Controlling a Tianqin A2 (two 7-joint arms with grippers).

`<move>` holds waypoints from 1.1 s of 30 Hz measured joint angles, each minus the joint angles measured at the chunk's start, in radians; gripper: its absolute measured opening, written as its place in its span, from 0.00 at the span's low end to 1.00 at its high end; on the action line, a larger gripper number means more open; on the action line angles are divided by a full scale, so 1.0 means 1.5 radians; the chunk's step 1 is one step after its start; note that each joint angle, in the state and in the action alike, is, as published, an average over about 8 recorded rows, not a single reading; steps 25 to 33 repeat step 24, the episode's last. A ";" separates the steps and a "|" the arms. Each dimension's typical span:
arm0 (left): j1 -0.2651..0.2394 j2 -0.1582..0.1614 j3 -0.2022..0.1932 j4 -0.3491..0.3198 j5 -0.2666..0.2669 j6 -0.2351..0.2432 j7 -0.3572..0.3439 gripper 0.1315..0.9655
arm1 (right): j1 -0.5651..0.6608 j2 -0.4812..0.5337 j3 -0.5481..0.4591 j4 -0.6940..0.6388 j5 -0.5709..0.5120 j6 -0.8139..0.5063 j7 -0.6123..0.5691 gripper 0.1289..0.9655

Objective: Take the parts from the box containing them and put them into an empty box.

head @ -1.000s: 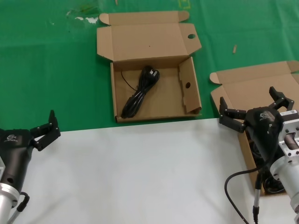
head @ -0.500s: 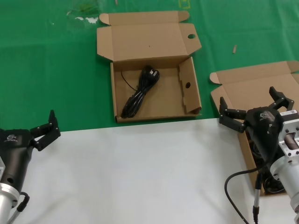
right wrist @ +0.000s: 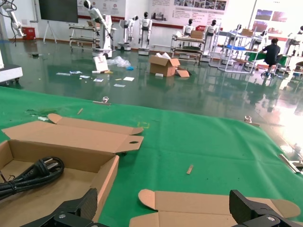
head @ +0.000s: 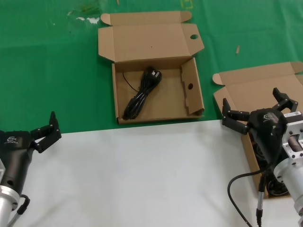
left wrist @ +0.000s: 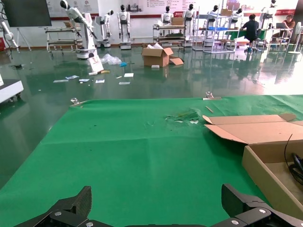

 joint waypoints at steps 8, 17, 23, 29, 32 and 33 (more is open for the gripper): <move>0.000 0.000 0.000 0.000 0.000 0.000 0.000 1.00 | 0.000 0.000 0.000 0.000 0.000 0.000 0.000 1.00; 0.000 0.000 0.000 0.000 0.000 0.000 0.000 1.00 | 0.000 0.000 0.000 0.000 0.000 0.000 0.000 1.00; 0.000 0.000 0.000 0.000 0.000 0.000 0.000 1.00 | 0.000 0.000 0.000 0.000 0.000 0.000 0.000 1.00; 0.000 0.000 0.000 0.000 0.000 0.000 0.000 1.00 | 0.000 0.000 0.000 0.000 0.000 0.000 0.000 1.00; 0.000 0.000 0.000 0.000 0.000 0.000 0.000 1.00 | 0.000 0.000 0.000 0.000 0.000 0.000 0.000 1.00; 0.000 0.000 0.000 0.000 0.000 0.000 0.000 1.00 | 0.000 0.000 0.000 0.000 0.000 0.000 0.000 1.00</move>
